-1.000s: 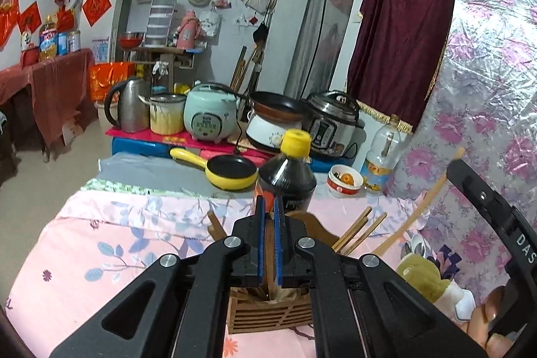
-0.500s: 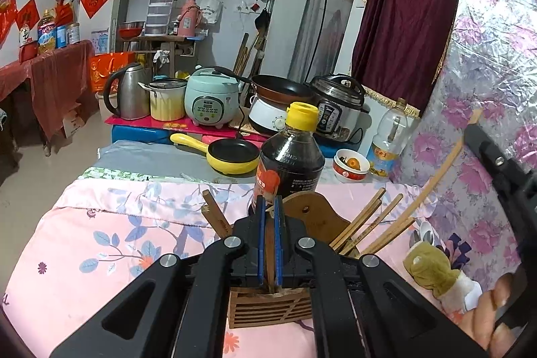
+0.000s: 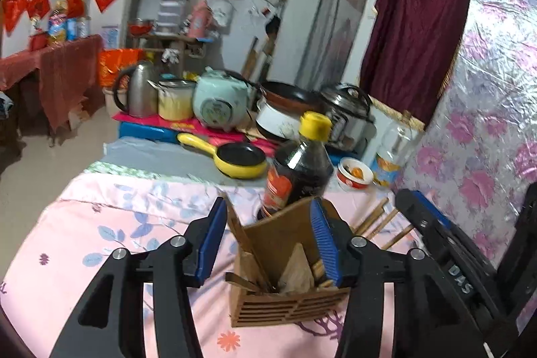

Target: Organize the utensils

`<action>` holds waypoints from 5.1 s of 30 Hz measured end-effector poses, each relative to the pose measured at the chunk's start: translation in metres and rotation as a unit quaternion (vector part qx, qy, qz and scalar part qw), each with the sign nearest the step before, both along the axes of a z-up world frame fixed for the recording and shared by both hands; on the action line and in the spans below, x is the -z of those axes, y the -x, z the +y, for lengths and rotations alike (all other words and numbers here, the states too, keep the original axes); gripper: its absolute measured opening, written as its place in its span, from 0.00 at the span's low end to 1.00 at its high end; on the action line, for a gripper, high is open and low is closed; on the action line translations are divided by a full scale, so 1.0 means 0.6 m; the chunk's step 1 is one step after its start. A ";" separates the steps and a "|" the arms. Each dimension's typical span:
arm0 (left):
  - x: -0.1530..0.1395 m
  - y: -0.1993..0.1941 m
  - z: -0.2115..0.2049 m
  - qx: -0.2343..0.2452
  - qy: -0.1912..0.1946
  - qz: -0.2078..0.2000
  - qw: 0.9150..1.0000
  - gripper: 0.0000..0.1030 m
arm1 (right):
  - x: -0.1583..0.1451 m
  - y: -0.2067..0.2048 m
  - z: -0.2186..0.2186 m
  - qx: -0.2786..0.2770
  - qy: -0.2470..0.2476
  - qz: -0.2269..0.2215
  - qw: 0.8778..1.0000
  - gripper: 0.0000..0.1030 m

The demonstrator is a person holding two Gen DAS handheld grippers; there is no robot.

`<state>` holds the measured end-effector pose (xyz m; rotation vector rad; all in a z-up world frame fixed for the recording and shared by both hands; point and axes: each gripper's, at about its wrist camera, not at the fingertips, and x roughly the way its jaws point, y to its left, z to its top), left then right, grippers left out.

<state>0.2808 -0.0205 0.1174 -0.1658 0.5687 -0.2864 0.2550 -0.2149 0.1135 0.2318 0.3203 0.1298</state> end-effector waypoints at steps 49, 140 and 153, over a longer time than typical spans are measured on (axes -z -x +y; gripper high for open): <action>0.087 0.303 0.018 -0.027 -0.141 -0.059 0.988 0.94 | 0.065 0.270 -0.030 0.040 0.055 0.082 0.994 0.94; 0.120 0.312 0.018 -0.055 -0.162 -0.018 0.985 0.94 | 0.101 0.290 0.005 0.070 0.092 0.085 0.990 0.94; 0.121 0.314 0.021 -0.055 -0.163 -0.016 0.985 0.94 | 0.101 0.291 0.006 0.070 0.091 0.086 0.990 0.94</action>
